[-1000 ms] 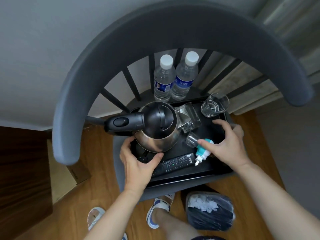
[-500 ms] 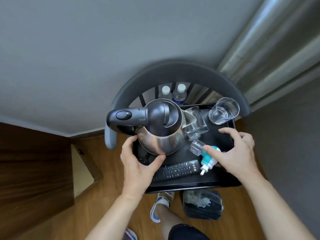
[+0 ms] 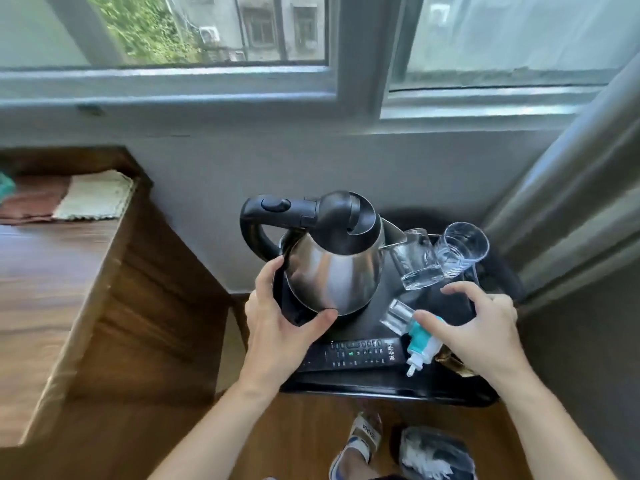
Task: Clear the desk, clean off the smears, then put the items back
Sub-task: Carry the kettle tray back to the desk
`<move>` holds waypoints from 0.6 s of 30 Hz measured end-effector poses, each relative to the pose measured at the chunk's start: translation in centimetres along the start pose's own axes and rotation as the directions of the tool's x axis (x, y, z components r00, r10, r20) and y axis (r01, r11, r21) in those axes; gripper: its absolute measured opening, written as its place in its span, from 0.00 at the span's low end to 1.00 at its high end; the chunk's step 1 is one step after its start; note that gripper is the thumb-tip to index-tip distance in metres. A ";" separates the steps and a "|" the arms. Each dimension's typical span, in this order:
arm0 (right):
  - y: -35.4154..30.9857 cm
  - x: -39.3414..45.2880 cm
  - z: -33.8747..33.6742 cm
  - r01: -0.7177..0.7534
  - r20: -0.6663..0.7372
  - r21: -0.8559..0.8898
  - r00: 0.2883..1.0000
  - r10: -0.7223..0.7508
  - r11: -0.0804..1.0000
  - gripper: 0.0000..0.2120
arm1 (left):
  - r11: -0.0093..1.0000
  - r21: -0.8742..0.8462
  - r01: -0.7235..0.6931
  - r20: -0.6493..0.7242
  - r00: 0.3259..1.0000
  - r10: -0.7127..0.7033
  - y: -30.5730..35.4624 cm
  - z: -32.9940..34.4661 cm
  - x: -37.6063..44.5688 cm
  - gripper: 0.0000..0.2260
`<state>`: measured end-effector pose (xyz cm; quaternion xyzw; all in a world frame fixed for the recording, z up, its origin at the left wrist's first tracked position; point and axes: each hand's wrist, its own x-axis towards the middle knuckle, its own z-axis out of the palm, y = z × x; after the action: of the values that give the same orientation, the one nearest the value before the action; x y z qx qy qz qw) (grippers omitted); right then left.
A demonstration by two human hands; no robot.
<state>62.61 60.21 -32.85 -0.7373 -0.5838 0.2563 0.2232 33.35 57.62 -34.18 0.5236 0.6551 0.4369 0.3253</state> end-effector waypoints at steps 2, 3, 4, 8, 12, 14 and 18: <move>-3.2 -1.1 0.8 0.036 0.013 0.007 0.999 -0.036 0.999 0.27 | 1.000 0.019 -0.003 -0.048 0.999 0.004 0.6 -3.5 -0.6 0.46; -4.7 -1.6 1.3 0.059 0.012 0.008 0.998 -0.059 0.998 0.27 | 1.000 0.028 -0.009 -0.080 0.997 0.011 0.6 -5.2 -0.9 0.46; -6.3 -2.0 1.7 0.080 0.009 0.010 0.997 -0.080 0.997 0.27 | 0.999 0.032 -0.014 -0.112 0.994 0.018 0.5 -6.9 -1.3 0.46; -12.1 -3.5 3.7 0.136 0.033 0.000 0.990 -0.136 0.991 0.27 | 0.998 -0.015 0.062 -0.199 0.978 -0.064 -0.2 -13.0 -3.3 0.46; -17.6 -5.0 5.8 0.220 0.082 0.003 0.972 -0.219 0.976 0.27 | 0.998 -0.022 0.053 -0.296 0.953 -0.057 -0.8 -18.8 -5.9 0.43; -20.3 -6.0 7.0 0.267 0.104 0.011 0.958 -0.267 0.964 0.28 | 0.996 -0.056 0.063 -0.341 0.937 -0.078 -1.4 -21.6 -7.0 0.43; -26.2 -8.3 9.9 0.340 0.170 0.036 0.925 -0.341 0.940 0.28 | 0.989 -0.107 0.105 -0.424 0.895 -0.141 -2.6 -27.7 -9.0 0.43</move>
<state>35.14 58.10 -23.03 -0.5990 -0.7194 0.2786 0.2145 9.98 42.30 -25.58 0.3581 0.7243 0.5463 0.2208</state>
